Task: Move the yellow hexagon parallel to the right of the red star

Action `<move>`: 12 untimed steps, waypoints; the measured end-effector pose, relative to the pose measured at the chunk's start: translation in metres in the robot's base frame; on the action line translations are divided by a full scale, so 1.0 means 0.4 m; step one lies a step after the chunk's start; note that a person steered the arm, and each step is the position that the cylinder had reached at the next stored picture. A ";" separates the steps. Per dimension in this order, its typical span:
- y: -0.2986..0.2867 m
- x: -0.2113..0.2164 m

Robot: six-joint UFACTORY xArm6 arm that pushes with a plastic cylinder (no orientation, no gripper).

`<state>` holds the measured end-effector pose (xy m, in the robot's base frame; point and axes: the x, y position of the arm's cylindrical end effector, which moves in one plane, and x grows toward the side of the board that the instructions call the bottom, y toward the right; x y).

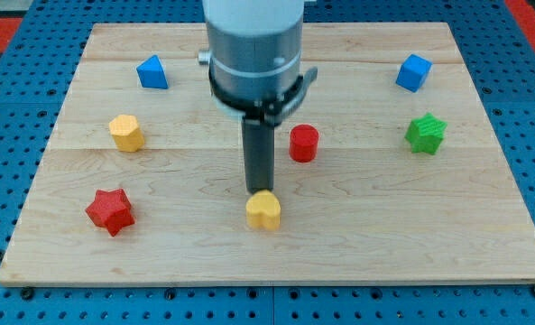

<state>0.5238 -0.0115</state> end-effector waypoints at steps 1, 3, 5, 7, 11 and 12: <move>0.006 -0.019; 0.258 -0.164; 0.084 -0.427; -0.343 -0.339; -0.211 -0.158; -0.184 -0.218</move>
<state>0.4367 -0.0852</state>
